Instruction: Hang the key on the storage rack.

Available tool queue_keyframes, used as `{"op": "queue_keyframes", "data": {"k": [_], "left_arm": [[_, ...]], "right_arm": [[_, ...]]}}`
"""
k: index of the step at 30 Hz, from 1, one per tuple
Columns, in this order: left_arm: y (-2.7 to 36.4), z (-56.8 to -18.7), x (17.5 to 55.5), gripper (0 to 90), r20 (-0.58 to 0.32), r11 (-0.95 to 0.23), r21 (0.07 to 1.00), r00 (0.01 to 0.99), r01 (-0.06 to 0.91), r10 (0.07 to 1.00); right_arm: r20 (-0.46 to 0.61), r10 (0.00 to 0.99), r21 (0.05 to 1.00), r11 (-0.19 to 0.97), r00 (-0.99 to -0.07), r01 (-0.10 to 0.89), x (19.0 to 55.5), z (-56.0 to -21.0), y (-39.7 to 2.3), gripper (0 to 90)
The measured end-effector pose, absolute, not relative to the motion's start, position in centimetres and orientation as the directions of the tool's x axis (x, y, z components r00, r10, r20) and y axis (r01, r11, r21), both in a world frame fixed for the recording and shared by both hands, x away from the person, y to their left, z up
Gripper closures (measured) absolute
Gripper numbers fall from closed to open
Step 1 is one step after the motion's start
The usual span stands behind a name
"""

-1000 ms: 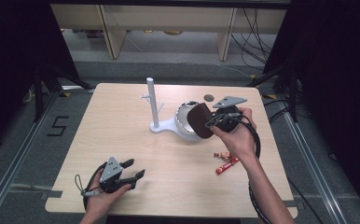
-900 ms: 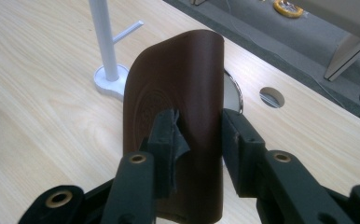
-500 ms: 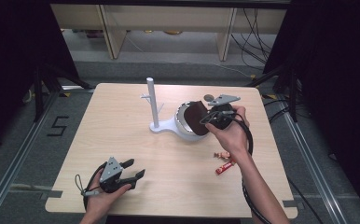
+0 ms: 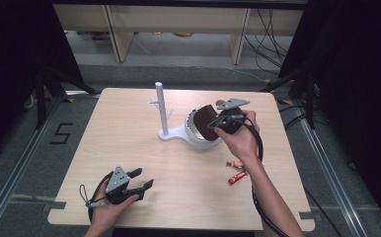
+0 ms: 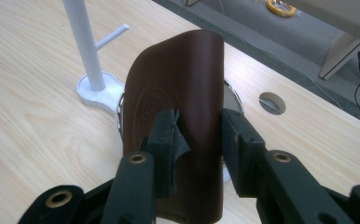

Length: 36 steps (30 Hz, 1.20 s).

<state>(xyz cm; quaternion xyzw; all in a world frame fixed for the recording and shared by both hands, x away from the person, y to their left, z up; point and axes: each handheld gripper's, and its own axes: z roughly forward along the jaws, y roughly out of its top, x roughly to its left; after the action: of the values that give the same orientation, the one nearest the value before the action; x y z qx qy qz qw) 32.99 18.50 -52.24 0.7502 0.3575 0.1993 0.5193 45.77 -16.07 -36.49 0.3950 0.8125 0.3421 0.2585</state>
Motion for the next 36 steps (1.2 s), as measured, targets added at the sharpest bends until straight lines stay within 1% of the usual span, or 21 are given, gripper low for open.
{"op": "queue_keyframes", "data": {"k": [1, 2, 5, 9, 10, 12, 27, 30, 31, 32, 34, 36], "left_arm": [[18.5, -52.2, 33.0, 37.4, -0.071, -0.206, 0.922, 0.665, 0.329, 0.744], [18.5, -52.3, 33.0, 37.4, -0.069, -0.201, 0.924, 0.662, 0.324, 0.747], [18.4, -52.3, 33.0, 37.4, -0.067, -0.205, 0.923, 0.661, 0.325, 0.748], [18.4, -52.3, 33.0, 37.4, -0.067, -0.202, 0.924, 0.659, 0.324, 0.749], [18.5, -52.2, 33.0, 37.4, -0.072, -0.206, 0.922, 0.665, 0.329, 0.743], [18.5, -52.2, 33.0, 37.4, -0.070, -0.207, 0.921, 0.663, 0.330, 0.745], [18.5, -52.2, 33.0, 37.4, -0.073, -0.205, 0.921, 0.666, 0.330, 0.742], [18.5, -52.2, 33.0, 37.4, -0.073, -0.205, 0.922, 0.667, 0.329, 0.742], [18.5, -52.2, 33.0, 37.4, -0.073, -0.205, 0.922, 0.667, 0.329, 0.742], [18.5, -52.2, 33.0, 37.4, -0.067, -0.214, 0.918, 0.663, 0.333, 0.746], [18.5, -52.2, 32.9, 37.4, -0.063, -0.216, 0.919, 0.664, 0.330, 0.745], [18.5, -52.2, 33.0, 37.4, -0.074, -0.205, 0.922, 0.667, 0.330, 0.741]], "right_arm": [[-0.168, 0.810, 0.761, 0.468, -0.562, 0.448, 45.9, -36.6, -16.1, 67.6], [-0.146, 0.821, 0.758, 0.452, -0.553, 0.471, 45.8, -36.5, -16.0, 67.6], [-0.163, 0.819, 0.765, 0.457, -0.550, 0.454, 46.1, -36.8, -15.9, 67.6], [-0.150, 0.823, 0.754, 0.454, -0.548, 0.475, 46.2, -37.0, -15.7, 67.6], [-0.166, 0.821, 0.761, 0.459, -0.547, 0.458, 46.4, -37.2, -15.8, 67.6], [-0.159, 0.821, 0.755, 0.459, -0.548, 0.468, 46.5, -37.2, -15.7, 67.6], [-0.184, 0.819, 0.764, 0.467, -0.544, 0.445, 47.6, -38.0, -15.1, 67.5], [-0.175, 0.823, 0.765, 0.460, -0.541, 0.451, 47.7, -38.2, -14.8, 67.5], [-0.192, 0.817, 0.769, 0.470, -0.544, 0.433, 47.8, -38.3, -14.9, 67.4], [-0.194, 0.816, 0.764, 0.474, -0.545, 0.437, 47.8, -38.3, -14.8, 67.4], [-0.183, 0.822, 0.770, 0.461, -0.540, 0.441, 47.8, -38.5, -14.7, 67.4], [-0.193, 0.818, 0.763, 0.473, -0.542, 0.441, 47.8, -38.7, -14.7, 67.4]]}}
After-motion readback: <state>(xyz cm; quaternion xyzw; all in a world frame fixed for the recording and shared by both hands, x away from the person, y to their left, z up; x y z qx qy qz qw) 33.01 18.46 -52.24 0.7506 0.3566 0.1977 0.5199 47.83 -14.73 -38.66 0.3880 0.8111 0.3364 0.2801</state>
